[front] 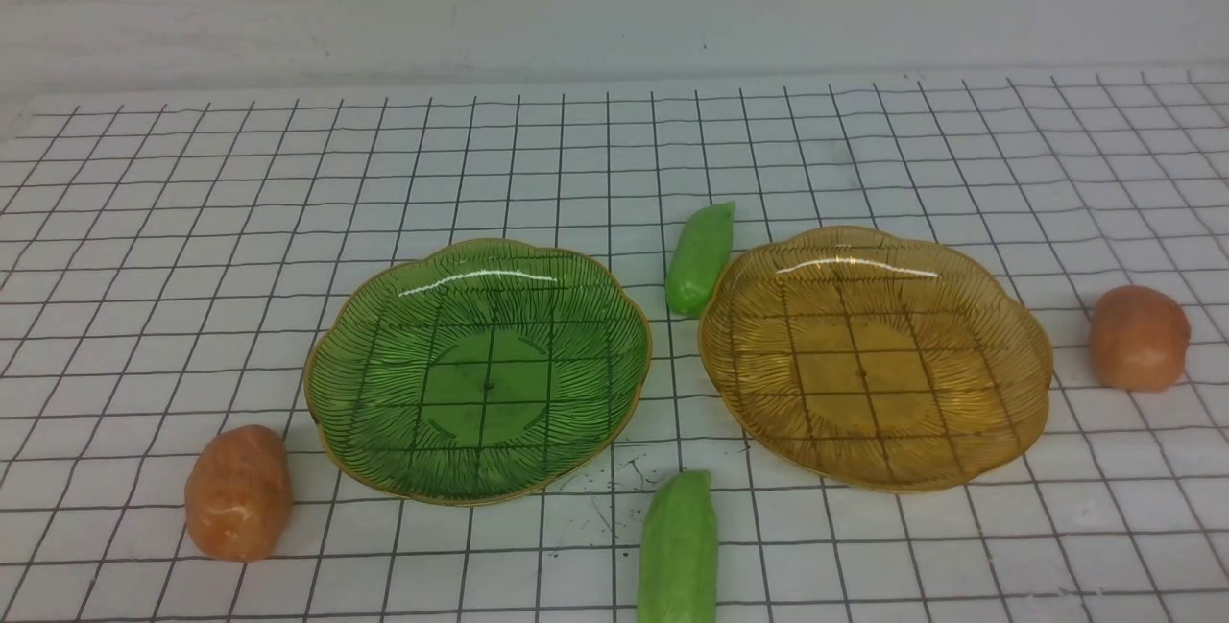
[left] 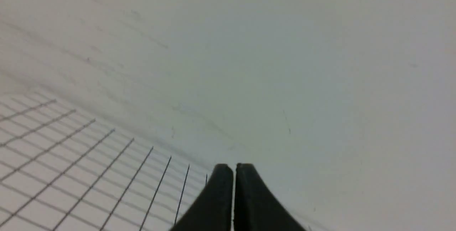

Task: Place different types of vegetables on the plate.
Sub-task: 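Pick up the potato beside the plates and place it on a plate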

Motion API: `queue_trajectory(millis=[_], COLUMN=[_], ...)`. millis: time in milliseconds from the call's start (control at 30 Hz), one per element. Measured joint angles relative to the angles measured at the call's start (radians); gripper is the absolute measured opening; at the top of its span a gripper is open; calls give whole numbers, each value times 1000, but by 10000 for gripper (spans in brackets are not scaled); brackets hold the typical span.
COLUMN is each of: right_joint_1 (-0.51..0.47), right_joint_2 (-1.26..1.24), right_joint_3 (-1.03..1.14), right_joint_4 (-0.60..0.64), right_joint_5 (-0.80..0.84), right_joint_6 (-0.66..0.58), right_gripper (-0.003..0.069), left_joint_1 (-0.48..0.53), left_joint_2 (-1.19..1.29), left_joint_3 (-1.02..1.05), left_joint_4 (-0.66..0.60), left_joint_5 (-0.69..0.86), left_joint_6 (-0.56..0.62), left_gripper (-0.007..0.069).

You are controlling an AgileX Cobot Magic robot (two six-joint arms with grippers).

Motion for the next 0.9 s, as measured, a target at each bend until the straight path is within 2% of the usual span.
queue_trajectory(millis=[133,267,333,367,400,433,500,667,900], right_joint_1=[0,0,0,0,0,0,0,0,0], right_joint_2=[0,0,0,0,0,0,0,0,0], right_joint_3=[1,7,9,9,9,9,9,9,9], right_joint_4=[-31,-19,19,24,40,109,159,238,240], right_joint_5=[-2,-48,-106,-114,-139,-245,-310,-443,-468], right_joint_6=[1,31,65,74,85,164,222,338,343], right_gripper=[-14,-14,-14,-14,-14,-14,-14,-14,-14], left_joint_1=[0,0,0,0,0,0,0,0,0], left_joint_2=[3,152,348,367,443,636,781,1091,1227], left_joint_3=[-124,-345,-487,-498,-547,-659,-731,-831,-842], left_joint_4=[-6,29,110,117,152,206,256,308,356], left_joint_5=[118,445,708,731,843,1023,1147,1205,1136], left_joint_6=[14,48,38,36,17,-19,-33,-20,-10], left_gripper=[-8,-8,-8,-8,-8,-8,-8,-8,-8])
